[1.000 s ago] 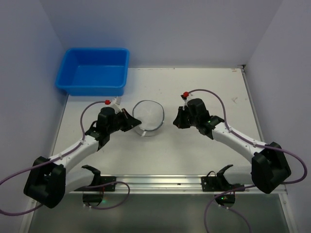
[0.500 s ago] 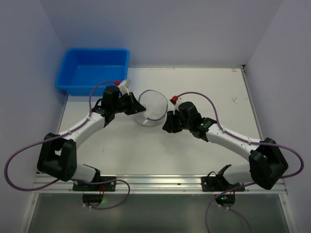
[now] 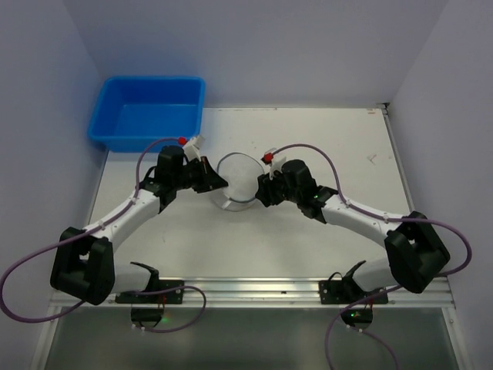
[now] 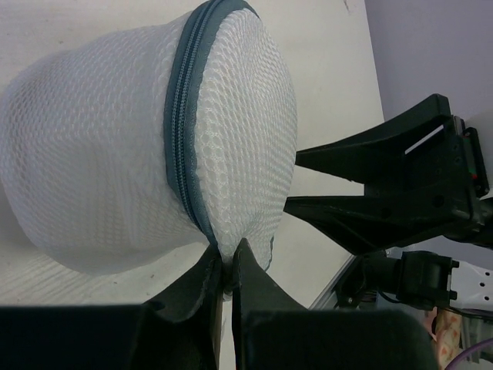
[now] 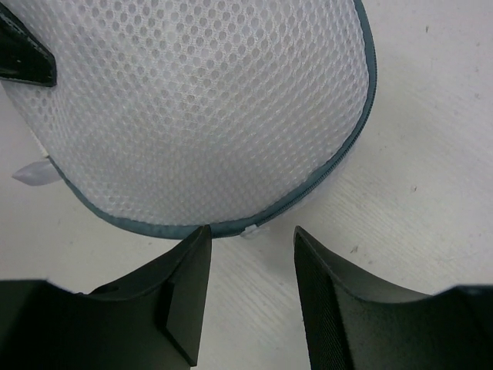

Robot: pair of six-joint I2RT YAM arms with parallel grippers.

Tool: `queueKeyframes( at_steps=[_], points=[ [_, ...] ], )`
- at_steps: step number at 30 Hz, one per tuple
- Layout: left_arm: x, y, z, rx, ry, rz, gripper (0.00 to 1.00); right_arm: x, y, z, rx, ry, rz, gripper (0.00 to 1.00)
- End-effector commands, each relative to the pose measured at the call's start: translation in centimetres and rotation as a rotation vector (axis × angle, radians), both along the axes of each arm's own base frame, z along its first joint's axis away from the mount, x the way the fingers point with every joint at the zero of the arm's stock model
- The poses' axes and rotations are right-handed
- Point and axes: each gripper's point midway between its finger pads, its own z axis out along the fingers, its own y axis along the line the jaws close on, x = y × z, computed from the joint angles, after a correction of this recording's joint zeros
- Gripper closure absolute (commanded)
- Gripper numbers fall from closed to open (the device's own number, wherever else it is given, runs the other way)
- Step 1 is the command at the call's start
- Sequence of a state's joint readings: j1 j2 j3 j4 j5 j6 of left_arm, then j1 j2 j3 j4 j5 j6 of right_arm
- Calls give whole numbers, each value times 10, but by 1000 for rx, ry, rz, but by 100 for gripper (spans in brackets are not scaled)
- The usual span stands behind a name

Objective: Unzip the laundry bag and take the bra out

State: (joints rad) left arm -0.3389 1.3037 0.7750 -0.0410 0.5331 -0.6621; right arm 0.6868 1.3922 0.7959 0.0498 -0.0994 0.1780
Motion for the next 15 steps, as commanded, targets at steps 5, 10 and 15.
queueKeyframes(
  at_steps=[5,10,15],
  points=[
    [-5,1,11,-40,-6,-16,98,7,5,-13,-45,-82,84,50],
    [-11,2,12,-35,-6,-32,99,8,7,-18,-76,-70,113,52],
    [-13,5,11,-24,-6,-28,100,5,9,-16,-64,-86,136,53]
  ],
)
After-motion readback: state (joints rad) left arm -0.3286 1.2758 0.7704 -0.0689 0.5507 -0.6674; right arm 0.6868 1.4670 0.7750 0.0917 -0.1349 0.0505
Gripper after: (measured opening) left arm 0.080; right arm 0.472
